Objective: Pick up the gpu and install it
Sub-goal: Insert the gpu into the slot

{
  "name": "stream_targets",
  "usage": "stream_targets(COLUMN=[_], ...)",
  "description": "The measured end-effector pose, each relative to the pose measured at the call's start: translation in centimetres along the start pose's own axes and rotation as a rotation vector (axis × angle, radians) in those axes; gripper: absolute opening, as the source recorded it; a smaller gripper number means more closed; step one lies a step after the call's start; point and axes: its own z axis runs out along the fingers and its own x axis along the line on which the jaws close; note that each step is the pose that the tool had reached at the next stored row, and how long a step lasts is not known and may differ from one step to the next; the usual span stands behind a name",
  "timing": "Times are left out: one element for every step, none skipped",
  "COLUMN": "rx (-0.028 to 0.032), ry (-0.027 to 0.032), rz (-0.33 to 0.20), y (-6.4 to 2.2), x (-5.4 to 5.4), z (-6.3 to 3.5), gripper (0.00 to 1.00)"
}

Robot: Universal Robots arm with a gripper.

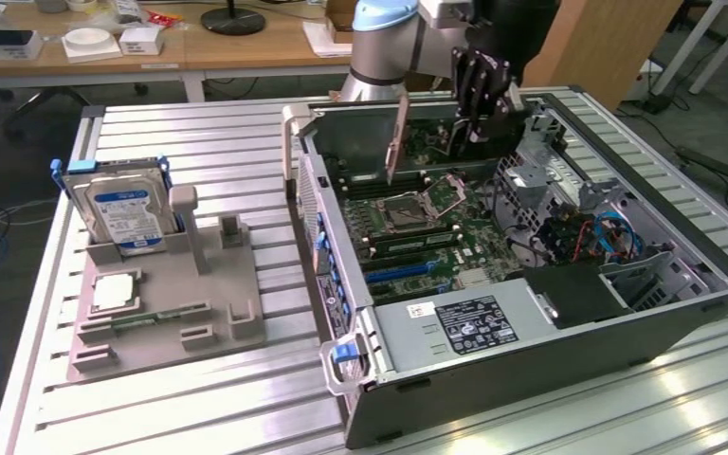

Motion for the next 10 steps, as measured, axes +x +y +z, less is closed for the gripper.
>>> stream_targets(rx=[0.0001, 0.0001, 0.0002, 0.0002, 0.0001, 0.0001, 0.0001, 0.0001, 0.0001, 0.0001], ry=[0.0004, 0.0006, 0.0006, 0.0007, 0.0008, 0.0007, 0.0006, 0.0005, 0.0006, 0.0005], rz=[0.000, 0.000, 0.000, 0.000, 0.000, 0.000, 0.000, 0.000, 0.000, 0.000], y=[0.18, 0.33, 0.49, 0.67, 0.83, 0.98, 1.11, 1.15, 1.16, 1.19], x=[0.0, 0.0, 0.0, 0.0, 0.0, 0.0, 0.0, 0.1, 0.1, 0.1], z=[0.09, 0.18, 0.29, 0.38, 0.49, 0.62, 0.79, 0.96, 1.12, 1.30], gripper=[0.27, 0.27, 0.27, 0.27, 0.27, 0.27, 0.27, 0.27, 0.27, 0.27])
